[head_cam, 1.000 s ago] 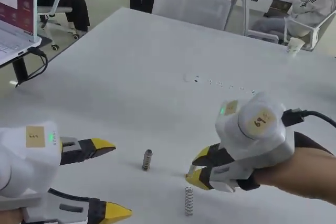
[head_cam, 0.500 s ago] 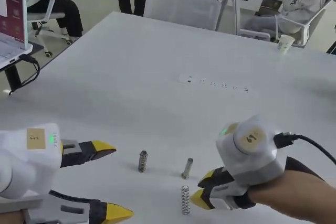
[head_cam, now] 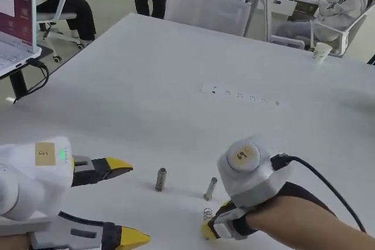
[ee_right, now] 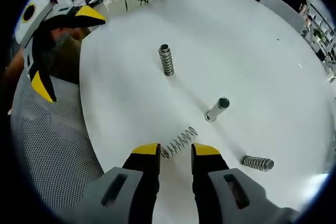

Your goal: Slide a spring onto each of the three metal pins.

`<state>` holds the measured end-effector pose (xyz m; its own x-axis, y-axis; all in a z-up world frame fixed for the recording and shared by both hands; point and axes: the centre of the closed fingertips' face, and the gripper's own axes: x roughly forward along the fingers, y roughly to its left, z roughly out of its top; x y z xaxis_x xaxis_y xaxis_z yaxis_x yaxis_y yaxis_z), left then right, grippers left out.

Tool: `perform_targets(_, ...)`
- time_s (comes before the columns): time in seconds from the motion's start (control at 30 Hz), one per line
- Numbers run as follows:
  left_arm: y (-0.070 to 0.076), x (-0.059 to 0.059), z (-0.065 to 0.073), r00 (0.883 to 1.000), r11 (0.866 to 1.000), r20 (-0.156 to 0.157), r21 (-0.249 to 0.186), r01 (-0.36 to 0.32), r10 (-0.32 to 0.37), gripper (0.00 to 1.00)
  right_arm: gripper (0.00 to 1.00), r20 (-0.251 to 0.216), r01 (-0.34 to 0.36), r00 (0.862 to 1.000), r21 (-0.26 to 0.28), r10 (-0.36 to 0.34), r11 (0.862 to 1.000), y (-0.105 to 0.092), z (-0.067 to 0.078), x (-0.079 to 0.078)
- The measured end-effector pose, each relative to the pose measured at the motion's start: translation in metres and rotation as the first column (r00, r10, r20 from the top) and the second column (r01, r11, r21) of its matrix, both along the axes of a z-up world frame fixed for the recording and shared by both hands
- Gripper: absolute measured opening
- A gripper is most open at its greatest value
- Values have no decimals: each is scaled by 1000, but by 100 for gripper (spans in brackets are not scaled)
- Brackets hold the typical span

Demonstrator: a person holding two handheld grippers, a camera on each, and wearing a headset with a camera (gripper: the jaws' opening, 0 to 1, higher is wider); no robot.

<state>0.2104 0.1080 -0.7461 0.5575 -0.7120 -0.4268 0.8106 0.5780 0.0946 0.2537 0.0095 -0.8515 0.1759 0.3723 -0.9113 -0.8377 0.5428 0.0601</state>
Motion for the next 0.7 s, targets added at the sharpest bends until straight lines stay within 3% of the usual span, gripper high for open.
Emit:
perform_targets(0.07, 1, 0, 0, 1000, 1000, 0, 0, 1, -1, 59, 22, 25, 0, 1000, -29, 1, 1000, -1, -4, 3)
perform_targets(0.2, 2, 0, -2, 1000, 1000, -4, 0, 1, -1, 59, 21, 28, 15, 999, -33, -14, 999, -1, -7, 3)
perform_targets(0.3, 3, 0, -4, 1000, 1000, -8, 2, 2, -2, 59, 17, 61, -37, 997, -83, 42, 996, -8, -11, 3)
perform_targets(0.33, 3, 0, -4, 1000, 1000, -9, 3, 2, -2, 59, 14, 68, -64, 995, -63, 68, 996, -5, -9, 3)
perform_targets(0.37, 2, 0, -4, 1000, 1000, -9, 4, 4, -4, 59, 8, 84, -81, 992, -112, 91, 990, -12, -8, 5)
perform_targets(0.7, -5, -1, -7, 999, 999, -19, 8, 31, -31, 57, 8, 74, -105, 991, -71, 111, 992, -13, -8, 1)
